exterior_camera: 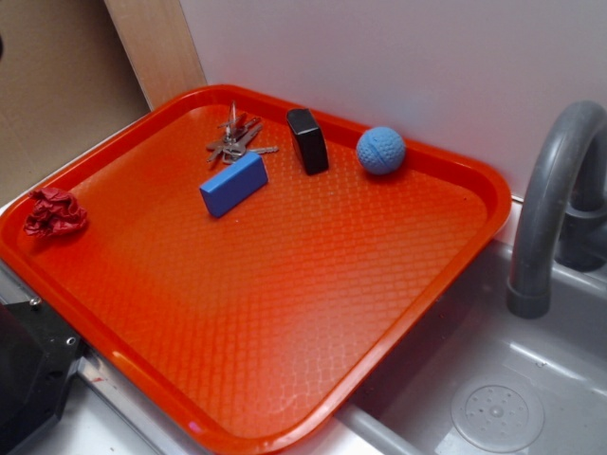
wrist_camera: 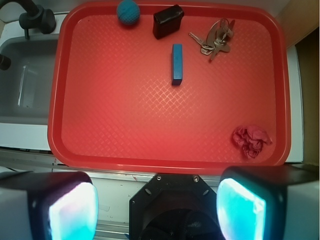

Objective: Grab the black box.

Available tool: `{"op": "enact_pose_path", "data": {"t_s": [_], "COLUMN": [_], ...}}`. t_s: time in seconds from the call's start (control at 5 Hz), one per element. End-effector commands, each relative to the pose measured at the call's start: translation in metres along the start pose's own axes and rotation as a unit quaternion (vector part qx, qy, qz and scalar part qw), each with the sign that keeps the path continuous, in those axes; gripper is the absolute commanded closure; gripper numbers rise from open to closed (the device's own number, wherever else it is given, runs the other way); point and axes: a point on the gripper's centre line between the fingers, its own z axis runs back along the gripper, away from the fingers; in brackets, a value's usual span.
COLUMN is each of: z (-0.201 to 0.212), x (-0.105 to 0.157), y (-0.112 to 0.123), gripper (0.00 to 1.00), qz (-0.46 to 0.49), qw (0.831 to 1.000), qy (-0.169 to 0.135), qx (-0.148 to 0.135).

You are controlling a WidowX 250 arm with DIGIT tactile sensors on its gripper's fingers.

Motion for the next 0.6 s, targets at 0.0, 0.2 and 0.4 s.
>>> {"op": "enact_pose_path", "data": {"t_s": [0.0,0.2,0.4], "z": [-0.077,-0.094,-0.11], "x": [0.093,0.144,0.183], "y": [-0.008,0.004,0.024], "gripper": [0.0,0.0,0.0], "qz": [0.191,0.283,0.331], "qw": [0.979,0.955,0.937], "qy": [-0.056,-0.086,-0.109], "qx": [0.048,0.029,-0.018]}}
